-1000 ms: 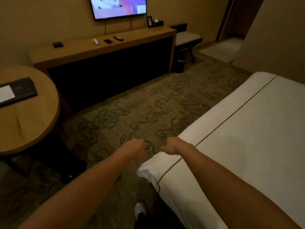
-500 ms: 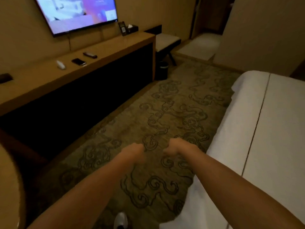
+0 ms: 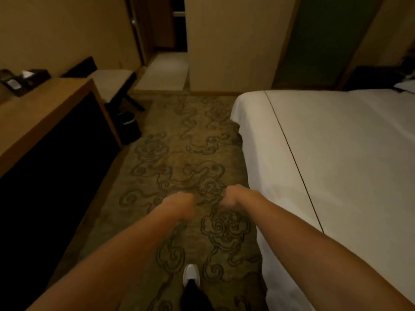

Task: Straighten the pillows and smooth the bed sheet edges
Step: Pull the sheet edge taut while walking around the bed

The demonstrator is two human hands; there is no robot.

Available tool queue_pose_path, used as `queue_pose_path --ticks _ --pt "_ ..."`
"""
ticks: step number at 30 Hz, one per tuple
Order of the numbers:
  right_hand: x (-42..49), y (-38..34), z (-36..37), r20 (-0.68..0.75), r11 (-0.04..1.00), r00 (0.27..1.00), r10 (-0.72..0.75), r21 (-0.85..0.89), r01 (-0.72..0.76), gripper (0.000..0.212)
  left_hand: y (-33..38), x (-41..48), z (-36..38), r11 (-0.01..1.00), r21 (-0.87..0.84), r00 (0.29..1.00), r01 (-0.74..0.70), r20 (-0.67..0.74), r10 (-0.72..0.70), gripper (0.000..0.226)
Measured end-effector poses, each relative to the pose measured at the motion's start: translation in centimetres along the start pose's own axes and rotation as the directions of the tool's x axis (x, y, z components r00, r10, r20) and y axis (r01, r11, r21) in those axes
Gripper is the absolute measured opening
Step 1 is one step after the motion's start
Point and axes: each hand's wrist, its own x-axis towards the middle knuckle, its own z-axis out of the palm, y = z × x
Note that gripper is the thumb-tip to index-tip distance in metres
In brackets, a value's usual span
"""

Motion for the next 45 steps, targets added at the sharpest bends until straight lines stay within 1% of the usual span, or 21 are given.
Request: queue_pose_path --ticks 4,5,9,11,13,15,19,22,24,26,28,33,36,39,41,43,45 --pt "9.4 -2.1 -7.4 0.046 0.998 0.998 0.052 0.038 -0.054 0.059 -3.7 10.6 -7.3 0.999 0.026 0.997 -0.038 0.067 0.036 0.044" --pt "11.1 -2.4 -9.2 0.052 0.997 0.997 0.056 0.048 -0.058 0.060 -4.4 12.7 -8.9 0.999 0.029 0.996 -0.046 0.075 0.043 0.045" --pt "20.1 -4.2 -18.3 -0.041 0.992 0.996 0.074 0.101 -0.069 0.065 -7.8 23.0 -17.6 0.998 0.012 0.997 -0.069 0.044 0.068 0.041" --pt "24.2 -5.1 -21.9 -0.016 0.992 0.996 0.082 0.097 -0.081 0.067 -9.1 28.1 -21.2 0.996 0.037 0.995 -0.081 0.057 0.079 0.038" --pt "29.8 -5.7 -25.4 0.019 0.993 0.996 0.089 0.075 -0.090 0.063 -10.3 34.3 -24.4 0.995 0.050 0.995 -0.084 0.050 0.082 0.038" --pt "34.3 -5.8 -28.6 0.030 0.992 0.995 0.092 0.078 -0.094 0.061 -11.0 39.4 -26.9 0.993 0.063 0.994 -0.100 0.054 0.096 0.042" --pt "46.6 -5.0 -37.0 -0.014 0.984 0.991 0.131 0.122 -0.129 0.064 -13.0 53.3 -32.6 0.988 0.047 0.988 -0.150 0.040 0.148 0.049" --pt "55.0 -4.5 -44.8 -0.009 0.971 0.980 0.198 0.135 -0.195 0.068 -13.8 64.7 -38.9 0.978 0.046 0.975 -0.202 0.104 0.196 0.063" --pt "59.0 -3.7 -49.7 -0.035 0.967 0.978 0.207 0.157 -0.199 0.069 -13.0 71.1 -43.4 0.964 0.093 0.964 -0.247 0.123 0.235 0.068" --pt "63.1 -2.3 -55.1 -0.042 0.959 0.973 0.227 0.185 -0.216 0.066 -11.0 77.5 -48.6 0.940 0.131 0.944 -0.315 0.149 0.295 0.067" --pt "65.5 -1.0 -58.4 -0.028 0.949 0.971 0.239 0.218 -0.227 0.068 -9.1 81.0 -51.8 0.924 0.104 0.922 -0.367 0.172 0.347 0.066" --pt "78.2 6.6 -68.8 0.005 0.881 0.924 0.383 0.299 -0.367 0.071 -2.8 96.6 -61.0 0.841 0.144 0.851 -0.522 0.148 0.503 0.059" --pt "86.3 11.2 -74.2 -0.008 0.859 0.912 0.411 0.338 -0.384 0.074 1.4 106.0 -65.8 0.809 0.162 0.824 -0.564 0.162 0.542 0.051" --pt "92.5 15.9 -80.0 0.050 0.835 0.904 0.425 0.364 -0.413 0.076 5.2 114.5 -71.1 0.797 0.187 0.813 -0.574 0.244 0.528 0.049" --pt "95.9 19.2 -84.7 0.046 0.817 0.892 0.450 0.381 -0.432 0.070 7.7 119.9 -74.9 0.786 0.237 0.817 -0.571 0.264 0.513 0.050" --pt "98.5 22.1 -89.1 0.009 0.826 0.894 0.448 0.379 -0.418 0.060 10.1 124.2 -78.3 0.766 0.273 0.811 -0.582 0.258 0.525 0.053" --pt "101.7 25.4 -93.9 0.001 0.832 0.895 0.445 0.370 -0.414 0.054 13.6 129.3 -81.9 0.733 0.314 0.797 -0.603 0.262 0.544 0.058"
